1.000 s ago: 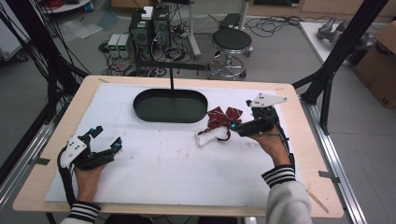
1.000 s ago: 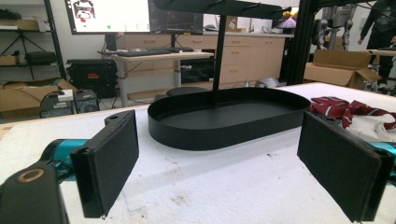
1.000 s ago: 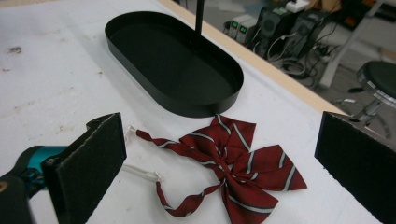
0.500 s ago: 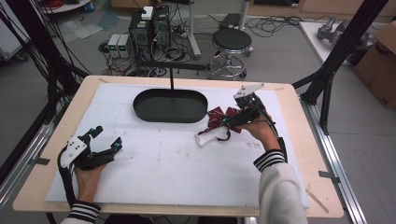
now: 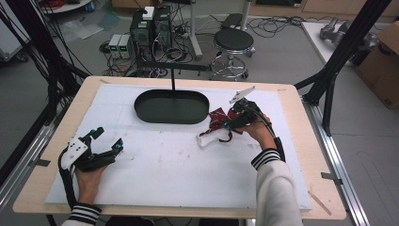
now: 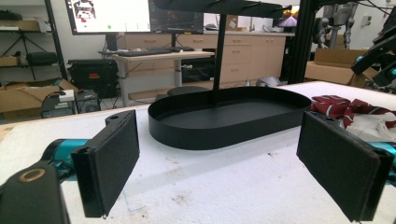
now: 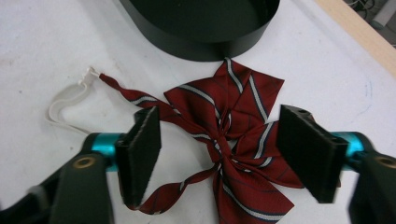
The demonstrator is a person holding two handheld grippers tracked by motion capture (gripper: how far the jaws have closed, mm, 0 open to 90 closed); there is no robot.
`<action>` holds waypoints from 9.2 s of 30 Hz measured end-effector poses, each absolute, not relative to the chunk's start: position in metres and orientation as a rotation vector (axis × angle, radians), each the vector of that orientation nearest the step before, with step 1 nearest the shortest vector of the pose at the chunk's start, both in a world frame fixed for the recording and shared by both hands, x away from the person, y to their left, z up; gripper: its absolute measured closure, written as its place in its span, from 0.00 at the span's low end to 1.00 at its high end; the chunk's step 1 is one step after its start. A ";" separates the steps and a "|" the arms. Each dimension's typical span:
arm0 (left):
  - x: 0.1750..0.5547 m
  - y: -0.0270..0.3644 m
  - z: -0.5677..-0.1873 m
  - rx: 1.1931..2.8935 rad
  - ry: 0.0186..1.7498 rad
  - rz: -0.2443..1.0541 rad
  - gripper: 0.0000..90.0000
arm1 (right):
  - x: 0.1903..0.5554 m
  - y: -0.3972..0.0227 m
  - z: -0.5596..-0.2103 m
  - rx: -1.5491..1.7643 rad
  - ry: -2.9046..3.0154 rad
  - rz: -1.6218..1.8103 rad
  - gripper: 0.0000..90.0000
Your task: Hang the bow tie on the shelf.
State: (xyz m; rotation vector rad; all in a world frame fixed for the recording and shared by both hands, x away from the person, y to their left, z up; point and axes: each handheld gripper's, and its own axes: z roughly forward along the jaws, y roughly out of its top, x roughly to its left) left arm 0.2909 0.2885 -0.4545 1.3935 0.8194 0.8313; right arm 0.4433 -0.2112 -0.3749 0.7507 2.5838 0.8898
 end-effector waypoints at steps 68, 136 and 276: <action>0.292 0.289 -0.454 1.398 0.826 0.824 0.15 | 0.469 -0.194 -0.414 0.577 2.789 0.486 0.75; 0.290 0.289 -0.455 1.385 0.820 0.837 0.15 | 0.421 -0.186 -0.311 0.790 2.189 1.198 0.85; 0.291 0.289 -0.455 1.384 0.821 0.827 0.15 | 0.375 -0.220 -0.323 0.849 2.059 1.397 0.10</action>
